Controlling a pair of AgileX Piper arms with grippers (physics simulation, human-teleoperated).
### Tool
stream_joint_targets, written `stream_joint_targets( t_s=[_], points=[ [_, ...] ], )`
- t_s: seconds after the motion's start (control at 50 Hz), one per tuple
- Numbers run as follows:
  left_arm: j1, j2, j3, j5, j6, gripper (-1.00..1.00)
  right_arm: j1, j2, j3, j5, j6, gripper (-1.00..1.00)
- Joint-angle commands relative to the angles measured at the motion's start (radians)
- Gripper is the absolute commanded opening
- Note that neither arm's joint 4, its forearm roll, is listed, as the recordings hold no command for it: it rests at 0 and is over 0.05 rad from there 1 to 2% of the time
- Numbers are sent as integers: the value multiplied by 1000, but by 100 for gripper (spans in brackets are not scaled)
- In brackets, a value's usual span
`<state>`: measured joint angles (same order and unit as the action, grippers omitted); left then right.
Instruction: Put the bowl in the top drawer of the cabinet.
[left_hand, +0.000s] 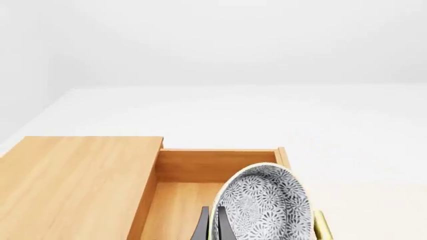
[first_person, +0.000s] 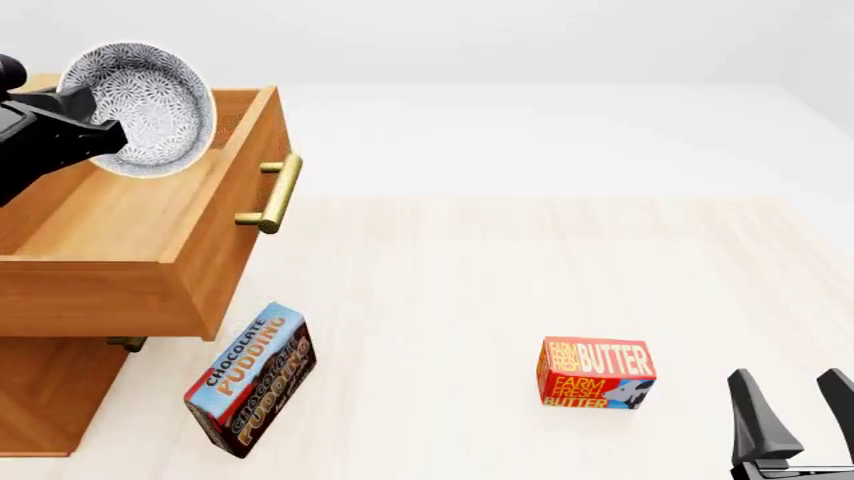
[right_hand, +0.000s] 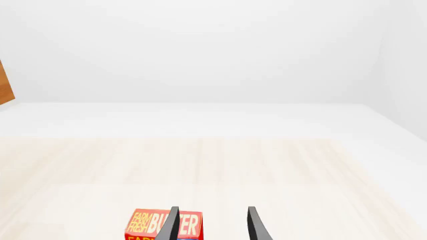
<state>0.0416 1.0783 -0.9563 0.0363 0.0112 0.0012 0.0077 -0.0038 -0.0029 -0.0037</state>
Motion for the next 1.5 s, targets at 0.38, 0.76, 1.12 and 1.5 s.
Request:
stream_joint_targets(
  t_s=[0.38,0.76,1.12,1.5],
  points=[
    [51,50,28,-48,27,-100,0,-1,0,0,-1,100],
    [59,93,37,-70,43,-100,0,-1,0,0,-1,100],
    [64,132,41,-80,41,-100,0,-1,0,0,-2,100],
    [89,214,0,-41,2,-100,0,-1,0,0,-1,100]
  ],
)
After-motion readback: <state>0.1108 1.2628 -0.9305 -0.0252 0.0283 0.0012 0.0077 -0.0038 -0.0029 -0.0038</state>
